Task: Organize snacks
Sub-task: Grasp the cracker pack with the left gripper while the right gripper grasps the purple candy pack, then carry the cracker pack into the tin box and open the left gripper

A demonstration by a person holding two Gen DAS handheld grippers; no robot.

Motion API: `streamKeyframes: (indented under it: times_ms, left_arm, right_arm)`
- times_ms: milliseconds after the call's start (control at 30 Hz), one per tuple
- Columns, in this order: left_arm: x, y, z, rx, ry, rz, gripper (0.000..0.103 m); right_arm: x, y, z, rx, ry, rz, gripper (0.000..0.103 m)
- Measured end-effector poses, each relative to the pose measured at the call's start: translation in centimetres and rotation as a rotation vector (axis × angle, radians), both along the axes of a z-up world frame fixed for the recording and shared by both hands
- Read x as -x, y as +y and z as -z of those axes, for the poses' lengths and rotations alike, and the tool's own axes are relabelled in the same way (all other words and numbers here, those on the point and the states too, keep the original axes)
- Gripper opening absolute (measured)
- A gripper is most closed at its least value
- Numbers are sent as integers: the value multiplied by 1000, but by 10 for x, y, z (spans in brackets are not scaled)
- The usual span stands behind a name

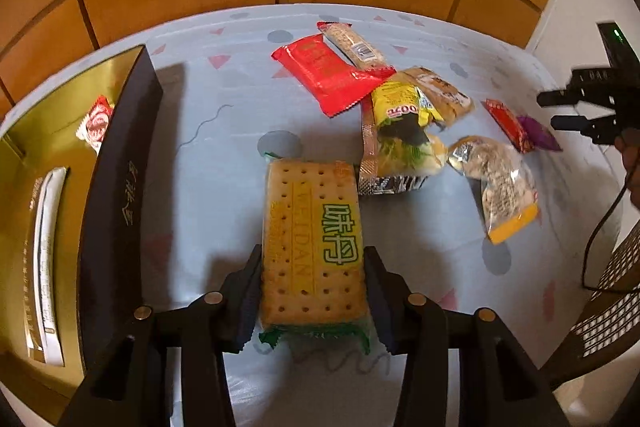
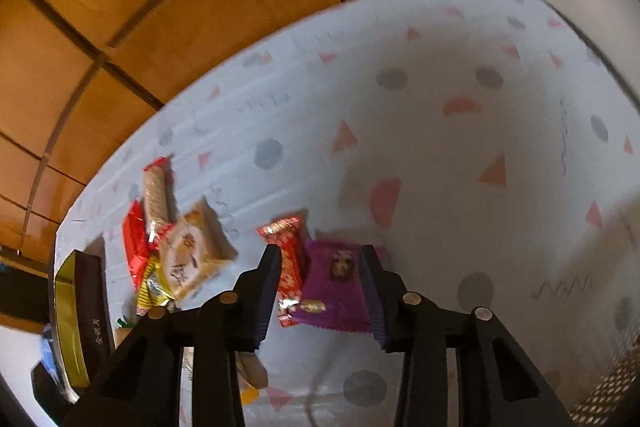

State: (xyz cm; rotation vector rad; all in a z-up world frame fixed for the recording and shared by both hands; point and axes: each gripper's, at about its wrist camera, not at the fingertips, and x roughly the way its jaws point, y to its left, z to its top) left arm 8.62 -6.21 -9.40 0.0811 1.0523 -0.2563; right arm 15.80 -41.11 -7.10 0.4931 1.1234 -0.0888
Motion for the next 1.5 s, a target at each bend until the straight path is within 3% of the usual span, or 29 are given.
streamKeyframes:
  times_ms: [67,233,267,300,333,500,733,1000,1300,1500]
  left_arm:
    - [1,-2,1,-7,-12,2,47]
    - [4,2,3,15,-34,-5,47]
    - [5,2,3,17,-40,-5,47]
    - [5,2,3,16,-45,-5,47]
    - [5,1,3,16,-48,-6,47]
    - [7,1,3,14,-57,-7,47]
    - [10,0,4,-6,-82,0,47]
    - [13,4,-3,42,-78,15,47]
    - [38,31,-72,194,-179,5,47]
    - [37,95,-113,269,-248,-153,47]
  right_arm:
    - [-2,1,5,14,24,6,63]
    - [-15,10,16,118,82,-47,63]
    - [-16,10,19,125,97,-51,60]
    - [-18,11,22,134,112,-61,48]
    - [-19,14,25,133,125,-80,44]
    - [-22,26,36,184,178,-145,43]
    - [-22,44,41,313,186,-212,43]
    - [-22,49,43,331,185,-219,44]
    - [-19,63,43,393,175,-260,43]
    - [-16,65,39,413,171,-273,42]
